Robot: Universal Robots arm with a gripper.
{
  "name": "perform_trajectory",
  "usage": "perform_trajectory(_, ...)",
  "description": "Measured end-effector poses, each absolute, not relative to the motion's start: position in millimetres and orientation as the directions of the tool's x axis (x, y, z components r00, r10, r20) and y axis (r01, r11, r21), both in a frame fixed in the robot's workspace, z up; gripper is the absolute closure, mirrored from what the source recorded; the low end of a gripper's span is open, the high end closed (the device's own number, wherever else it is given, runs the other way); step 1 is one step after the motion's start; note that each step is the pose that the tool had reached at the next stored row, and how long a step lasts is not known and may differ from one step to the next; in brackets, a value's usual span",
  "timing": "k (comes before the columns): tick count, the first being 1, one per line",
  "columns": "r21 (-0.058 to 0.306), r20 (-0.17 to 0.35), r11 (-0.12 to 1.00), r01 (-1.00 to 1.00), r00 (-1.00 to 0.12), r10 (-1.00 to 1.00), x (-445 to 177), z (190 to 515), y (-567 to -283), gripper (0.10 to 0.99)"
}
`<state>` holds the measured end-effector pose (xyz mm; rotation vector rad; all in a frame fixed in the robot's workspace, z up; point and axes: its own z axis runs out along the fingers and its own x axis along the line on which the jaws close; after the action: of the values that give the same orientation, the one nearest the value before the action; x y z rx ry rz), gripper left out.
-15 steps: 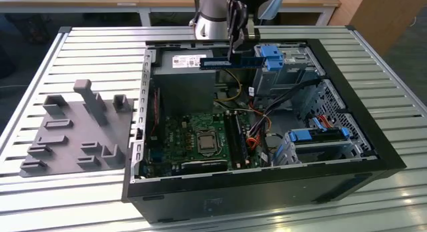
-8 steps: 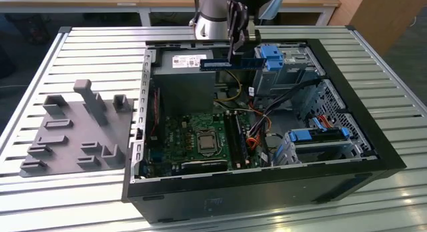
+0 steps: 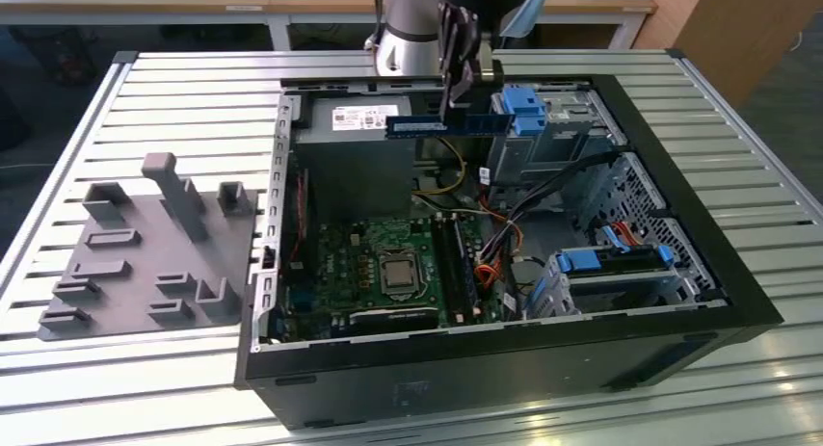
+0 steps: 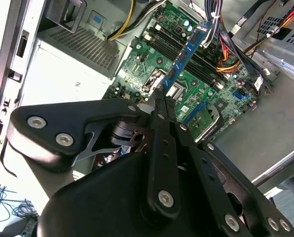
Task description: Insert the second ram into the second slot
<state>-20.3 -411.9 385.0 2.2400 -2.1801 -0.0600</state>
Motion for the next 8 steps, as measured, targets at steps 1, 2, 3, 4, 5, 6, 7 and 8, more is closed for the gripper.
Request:
perform_trajectory(1, 0.038, -0.017, -0.027, -0.999, 0.027, -0.999, -20.3, 385.0, -412.1, 0.973)
perform_trajectory(2, 0.038, -0.017, -0.027, -0.999, 0.027, -0.999, -20.3, 385.1, -412.4, 0.973)
perform_trajectory(3, 0.038, -0.017, -0.027, -0.999, 0.027, -1.000, -20.3, 385.1, -412.7, 0.973)
perform_trajectory(4, 0.038, -0.017, -0.027, -0.999, 0.027, -0.999, -20.3, 385.1, -413.0, 0.973)
perform_trajectory(5, 0.038, -0.017, -0.027, -0.999, 0.027, -0.999, -20.3, 385.0, -413.3, 0.973)
perform_trajectory(6, 0.038, -0.017, -0.027, -0.999, 0.027, -0.999, -20.3, 385.0, -413.6, 0.973)
perform_trajectory(7, 0.038, -0.017, -0.027, -0.999, 0.027, -0.999, -20.3, 385.0, -413.8, 0.973)
perform_trajectory(8, 0.038, -0.017, -0.027, -0.999, 0.027, -0.999, -20.3, 385.0, -414.1, 0.973)
